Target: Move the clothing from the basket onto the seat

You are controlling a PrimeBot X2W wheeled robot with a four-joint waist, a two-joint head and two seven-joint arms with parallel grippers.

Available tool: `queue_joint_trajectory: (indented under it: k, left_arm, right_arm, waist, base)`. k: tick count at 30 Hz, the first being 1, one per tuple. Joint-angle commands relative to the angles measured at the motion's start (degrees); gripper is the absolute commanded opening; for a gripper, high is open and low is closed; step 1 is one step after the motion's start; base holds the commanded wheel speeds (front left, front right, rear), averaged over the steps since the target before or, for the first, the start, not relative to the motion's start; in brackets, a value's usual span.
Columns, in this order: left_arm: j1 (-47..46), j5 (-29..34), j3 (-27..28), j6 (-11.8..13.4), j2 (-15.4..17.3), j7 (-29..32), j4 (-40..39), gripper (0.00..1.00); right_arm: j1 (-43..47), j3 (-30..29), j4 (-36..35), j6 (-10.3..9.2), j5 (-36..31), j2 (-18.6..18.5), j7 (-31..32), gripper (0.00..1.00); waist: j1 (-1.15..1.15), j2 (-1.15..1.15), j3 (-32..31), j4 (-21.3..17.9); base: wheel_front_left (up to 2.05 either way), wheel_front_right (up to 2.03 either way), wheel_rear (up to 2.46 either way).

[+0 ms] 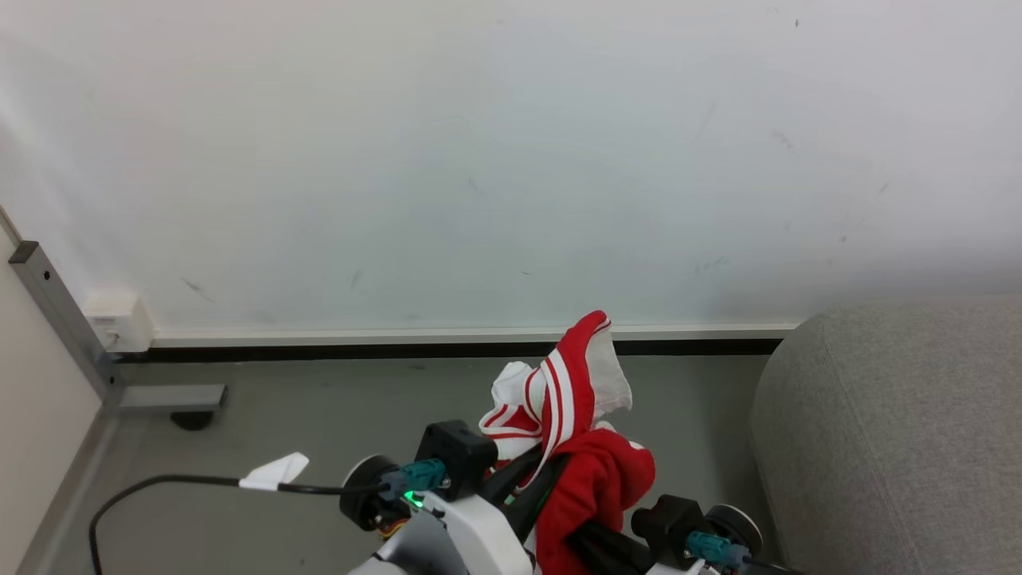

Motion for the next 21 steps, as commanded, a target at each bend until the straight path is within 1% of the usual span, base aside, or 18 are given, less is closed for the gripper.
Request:
queue_joint_trajectory:
  k: [1, 10, 21]
  left_arm:
    - [-0.1, -0.8, 0.2, 0.1, 0.3, -0.1, 0.2, 0.0]
    - [1.0, -0.8, 0.5, 0.8, 0.8, -1.2, 1.2, 0.0]
    - [2.0, -1.3, -0.1, 0.9, 0.9, -1.6, 2.6, 0.0]
  right_arm:
    - [-0.8, -0.2, -0.4, -0.14, 0.2, -0.2, -0.4, 0.0]
    - [1.0, -2.0, -3.1, -0.14, 0.5, -2.9, -0.5, 0.0]
    - [2.2, -2.5, -4.8, -0.14, 0.1, -5.3, -0.5, 0.0]
  waist:
    - [0.0, 0.0, 0.0, 0.0]
    - [0.0, 0.0, 0.5, -0.9]
    - [0.0, 0.0, 0.9, -2.1]
  base:
    - [0.0, 0.0, 0.0]
    - [0.0, 0.0, 0.0]
    - [0.0, 0.0, 0.0]
